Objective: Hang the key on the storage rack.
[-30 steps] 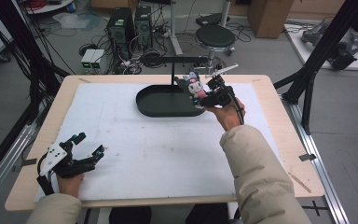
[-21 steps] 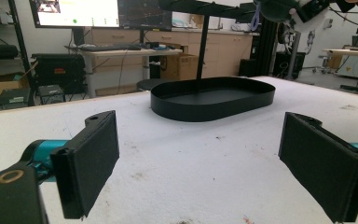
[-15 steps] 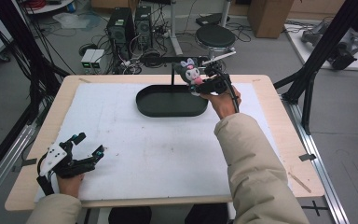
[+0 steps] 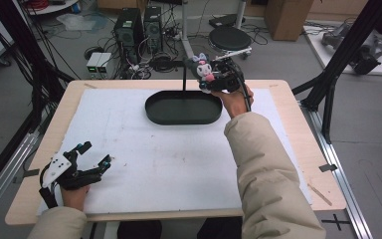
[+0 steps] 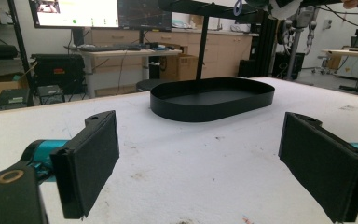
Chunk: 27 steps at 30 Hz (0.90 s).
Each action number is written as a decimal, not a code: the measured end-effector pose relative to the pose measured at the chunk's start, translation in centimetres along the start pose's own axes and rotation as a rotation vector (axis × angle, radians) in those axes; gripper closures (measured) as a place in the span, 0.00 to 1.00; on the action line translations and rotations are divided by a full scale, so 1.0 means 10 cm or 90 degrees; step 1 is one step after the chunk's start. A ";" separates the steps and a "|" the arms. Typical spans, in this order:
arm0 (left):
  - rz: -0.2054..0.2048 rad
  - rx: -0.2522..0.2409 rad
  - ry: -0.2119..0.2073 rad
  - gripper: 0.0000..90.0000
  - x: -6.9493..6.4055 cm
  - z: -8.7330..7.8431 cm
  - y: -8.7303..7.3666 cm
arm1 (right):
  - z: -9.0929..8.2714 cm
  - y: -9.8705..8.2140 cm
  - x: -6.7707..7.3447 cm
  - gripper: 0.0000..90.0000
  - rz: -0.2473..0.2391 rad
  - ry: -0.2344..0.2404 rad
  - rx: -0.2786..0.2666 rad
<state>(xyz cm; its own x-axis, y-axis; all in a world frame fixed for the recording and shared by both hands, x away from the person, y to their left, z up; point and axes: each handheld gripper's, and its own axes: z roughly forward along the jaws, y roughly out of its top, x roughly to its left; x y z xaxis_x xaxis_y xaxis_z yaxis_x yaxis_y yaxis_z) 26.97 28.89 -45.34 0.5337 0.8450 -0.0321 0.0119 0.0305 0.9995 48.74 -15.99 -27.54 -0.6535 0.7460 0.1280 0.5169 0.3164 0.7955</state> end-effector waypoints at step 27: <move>0.003 -0.003 0.000 0.14 -0.01 0.00 0.00 | 0.08 -0.09 -0.15 0.63 0.008 -0.040 0.037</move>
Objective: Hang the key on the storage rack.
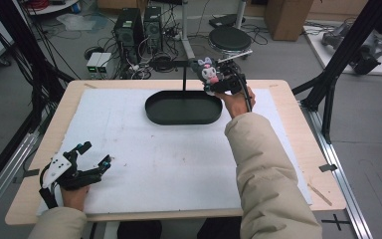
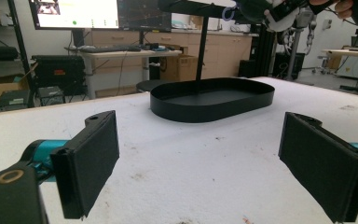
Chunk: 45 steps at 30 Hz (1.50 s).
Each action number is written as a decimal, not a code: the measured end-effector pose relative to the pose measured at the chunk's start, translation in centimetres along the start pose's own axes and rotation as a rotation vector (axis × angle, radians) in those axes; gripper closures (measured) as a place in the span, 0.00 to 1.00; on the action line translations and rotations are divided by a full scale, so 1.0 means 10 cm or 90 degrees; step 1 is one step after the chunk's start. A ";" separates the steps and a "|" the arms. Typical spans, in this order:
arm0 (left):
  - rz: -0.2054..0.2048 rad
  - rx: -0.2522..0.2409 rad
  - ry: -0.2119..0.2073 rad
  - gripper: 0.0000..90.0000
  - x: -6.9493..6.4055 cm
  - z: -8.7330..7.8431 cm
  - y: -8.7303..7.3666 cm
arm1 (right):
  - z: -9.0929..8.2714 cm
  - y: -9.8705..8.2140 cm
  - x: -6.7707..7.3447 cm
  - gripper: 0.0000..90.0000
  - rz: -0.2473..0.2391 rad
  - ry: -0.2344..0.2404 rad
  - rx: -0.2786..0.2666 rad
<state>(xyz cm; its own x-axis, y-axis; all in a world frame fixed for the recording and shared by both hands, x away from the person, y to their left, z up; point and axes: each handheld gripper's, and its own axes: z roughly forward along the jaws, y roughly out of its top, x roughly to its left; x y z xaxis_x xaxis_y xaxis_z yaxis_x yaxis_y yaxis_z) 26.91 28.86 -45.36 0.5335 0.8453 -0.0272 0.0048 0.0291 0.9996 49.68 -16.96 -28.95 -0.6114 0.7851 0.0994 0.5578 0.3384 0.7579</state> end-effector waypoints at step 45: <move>0.000 0.000 -0.001 0.14 0.00 0.00 0.00 | 0.42 -0.19 -0.01 0.60 -0.008 -0.006 0.092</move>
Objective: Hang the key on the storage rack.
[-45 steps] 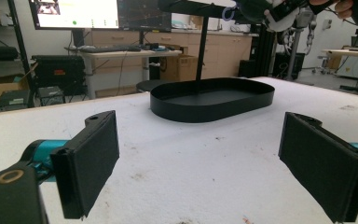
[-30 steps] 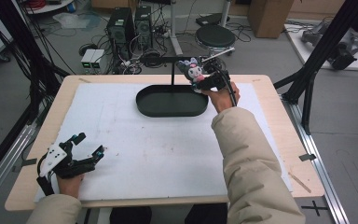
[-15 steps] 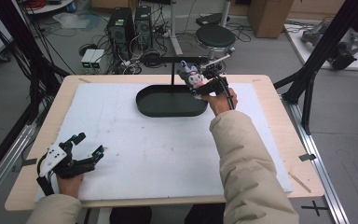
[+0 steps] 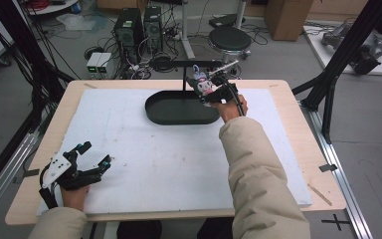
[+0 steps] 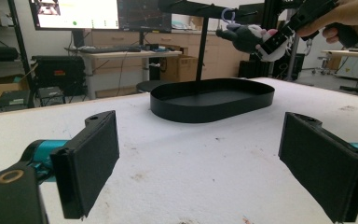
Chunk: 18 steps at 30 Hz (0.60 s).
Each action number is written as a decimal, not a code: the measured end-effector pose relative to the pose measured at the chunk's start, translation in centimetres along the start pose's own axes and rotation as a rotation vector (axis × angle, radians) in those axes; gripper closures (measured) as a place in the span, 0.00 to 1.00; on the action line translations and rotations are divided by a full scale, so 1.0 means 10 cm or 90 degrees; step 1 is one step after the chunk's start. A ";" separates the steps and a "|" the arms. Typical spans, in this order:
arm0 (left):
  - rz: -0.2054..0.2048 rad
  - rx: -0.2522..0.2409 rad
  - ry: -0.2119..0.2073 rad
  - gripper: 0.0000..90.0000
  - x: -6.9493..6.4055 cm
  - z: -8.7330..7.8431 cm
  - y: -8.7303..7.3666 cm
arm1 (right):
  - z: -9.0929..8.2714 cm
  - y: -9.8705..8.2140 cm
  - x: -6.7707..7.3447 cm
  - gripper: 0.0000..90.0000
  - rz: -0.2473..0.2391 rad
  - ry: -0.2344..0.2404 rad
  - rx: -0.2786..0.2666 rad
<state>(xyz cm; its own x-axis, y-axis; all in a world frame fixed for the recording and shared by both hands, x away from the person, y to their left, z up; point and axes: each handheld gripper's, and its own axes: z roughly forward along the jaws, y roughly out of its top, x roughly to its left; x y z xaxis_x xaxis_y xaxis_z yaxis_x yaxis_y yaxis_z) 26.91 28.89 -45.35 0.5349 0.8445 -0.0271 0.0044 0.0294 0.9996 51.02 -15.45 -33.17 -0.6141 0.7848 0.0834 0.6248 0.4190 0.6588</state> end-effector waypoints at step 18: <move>0.003 -0.011 -0.003 0.14 -0.01 -0.01 -0.01 | -0.57 -0.11 0.25 0.01 -0.053 0.025 -0.125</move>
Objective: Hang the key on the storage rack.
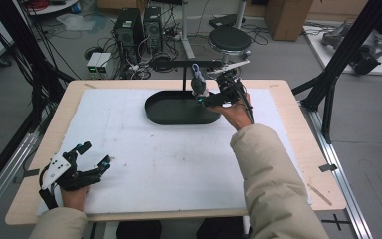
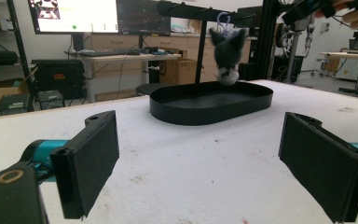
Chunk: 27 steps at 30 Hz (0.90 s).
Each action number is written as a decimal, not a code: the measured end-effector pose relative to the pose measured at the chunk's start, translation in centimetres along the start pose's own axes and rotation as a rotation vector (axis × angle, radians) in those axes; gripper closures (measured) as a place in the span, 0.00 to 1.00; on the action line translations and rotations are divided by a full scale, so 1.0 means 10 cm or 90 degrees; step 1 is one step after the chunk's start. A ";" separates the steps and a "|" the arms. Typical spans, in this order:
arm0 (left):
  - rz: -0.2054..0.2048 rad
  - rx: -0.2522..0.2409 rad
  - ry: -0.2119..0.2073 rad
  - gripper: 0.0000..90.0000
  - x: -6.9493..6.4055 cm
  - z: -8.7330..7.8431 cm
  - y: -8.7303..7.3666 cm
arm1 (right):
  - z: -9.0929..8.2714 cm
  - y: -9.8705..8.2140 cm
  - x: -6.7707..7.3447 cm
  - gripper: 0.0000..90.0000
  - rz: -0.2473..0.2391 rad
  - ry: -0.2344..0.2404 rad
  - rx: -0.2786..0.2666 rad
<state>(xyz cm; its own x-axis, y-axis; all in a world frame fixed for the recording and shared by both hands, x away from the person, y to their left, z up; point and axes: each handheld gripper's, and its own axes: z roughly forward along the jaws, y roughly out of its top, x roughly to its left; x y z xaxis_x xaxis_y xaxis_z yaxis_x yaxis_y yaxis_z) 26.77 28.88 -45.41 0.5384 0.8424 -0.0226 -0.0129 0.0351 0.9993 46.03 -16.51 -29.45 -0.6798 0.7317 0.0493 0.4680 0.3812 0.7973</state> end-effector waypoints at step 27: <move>0.009 0.001 -0.007 0.14 0.00 -0.01 0.00 | -0.82 -1.79 -0.18 0.01 -0.040 0.077 -0.294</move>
<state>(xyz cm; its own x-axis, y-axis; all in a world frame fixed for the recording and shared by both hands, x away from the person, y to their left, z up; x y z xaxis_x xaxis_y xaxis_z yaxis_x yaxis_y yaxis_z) 26.69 28.87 -45.39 0.5473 0.8369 -0.0075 -0.0198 0.0219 0.9996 34.24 -29.31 -38.86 -0.7724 0.6339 0.0407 0.1436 0.1118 0.9833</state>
